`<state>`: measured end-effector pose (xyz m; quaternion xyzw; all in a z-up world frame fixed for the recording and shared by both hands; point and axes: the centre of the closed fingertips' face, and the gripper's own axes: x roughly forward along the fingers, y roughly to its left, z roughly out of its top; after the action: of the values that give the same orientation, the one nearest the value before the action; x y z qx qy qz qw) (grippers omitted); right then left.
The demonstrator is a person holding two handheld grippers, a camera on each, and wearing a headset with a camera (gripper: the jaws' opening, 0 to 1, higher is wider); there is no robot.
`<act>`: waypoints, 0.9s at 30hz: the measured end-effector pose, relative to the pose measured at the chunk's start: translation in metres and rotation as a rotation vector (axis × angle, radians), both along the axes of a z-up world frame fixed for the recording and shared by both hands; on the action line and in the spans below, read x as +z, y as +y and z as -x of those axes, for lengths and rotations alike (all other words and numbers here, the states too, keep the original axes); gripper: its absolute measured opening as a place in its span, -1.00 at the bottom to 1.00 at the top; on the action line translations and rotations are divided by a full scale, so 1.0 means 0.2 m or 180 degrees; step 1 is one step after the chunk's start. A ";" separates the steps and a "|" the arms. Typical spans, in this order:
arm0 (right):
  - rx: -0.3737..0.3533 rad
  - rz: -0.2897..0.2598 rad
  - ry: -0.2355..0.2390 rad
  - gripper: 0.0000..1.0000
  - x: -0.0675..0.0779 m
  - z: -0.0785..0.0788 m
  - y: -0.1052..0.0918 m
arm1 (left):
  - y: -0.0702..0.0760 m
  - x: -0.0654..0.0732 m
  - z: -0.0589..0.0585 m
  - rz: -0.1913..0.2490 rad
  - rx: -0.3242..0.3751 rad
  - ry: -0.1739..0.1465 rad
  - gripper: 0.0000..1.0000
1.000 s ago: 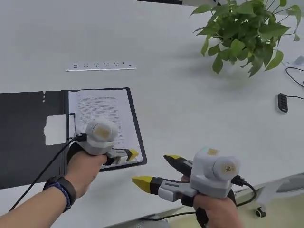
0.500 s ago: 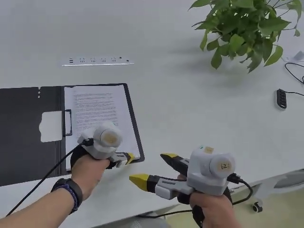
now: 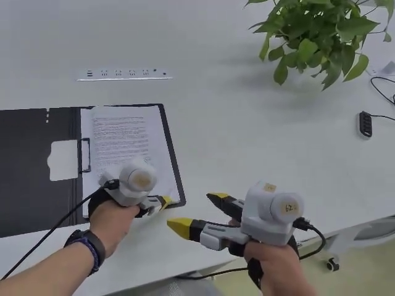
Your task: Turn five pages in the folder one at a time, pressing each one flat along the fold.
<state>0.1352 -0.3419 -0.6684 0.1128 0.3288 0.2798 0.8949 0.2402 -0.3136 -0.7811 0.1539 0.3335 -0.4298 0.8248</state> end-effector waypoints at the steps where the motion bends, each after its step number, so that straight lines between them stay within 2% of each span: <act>1: 0.0002 -0.0005 0.0002 0.45 0.00 0.00 0.00 | 0.00 0.00 0.00 0.0005 -0.0005 0.0000 0.31; 6: 0.0017 -0.0022 0.0005 0.44 -0.01 -0.03 0.01 | 0.02 0.01 -0.01 0.0073 0.0033 0.0013 0.21; 13: -0.0001 -0.0081 -0.0006 0.43 -0.02 -0.07 0.02 | 0.03 0.00 -0.01 0.0093 0.0075 -0.0004 0.11; 20: 0.0022 -0.0112 -0.0002 0.40 -0.05 -0.13 0.03 | 0.06 0.01 -0.02 0.0189 0.0167 0.0039 -0.09; 23: -0.0018 -0.0183 0.0006 0.35 -0.09 -0.18 0.02 | 0.08 0.02 -0.02 0.0222 0.0181 0.0023 -0.21; 27: -0.0161 -0.0380 0.0056 0.27 -0.13 -0.26 0.02 | 0.09 0.02 -0.02 0.0319 0.0274 0.0095 -0.28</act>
<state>0.1876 -0.3374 -0.6950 0.1767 0.3164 0.2752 0.8905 0.2448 -0.2957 -0.7762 0.0914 0.3301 -0.4124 0.8442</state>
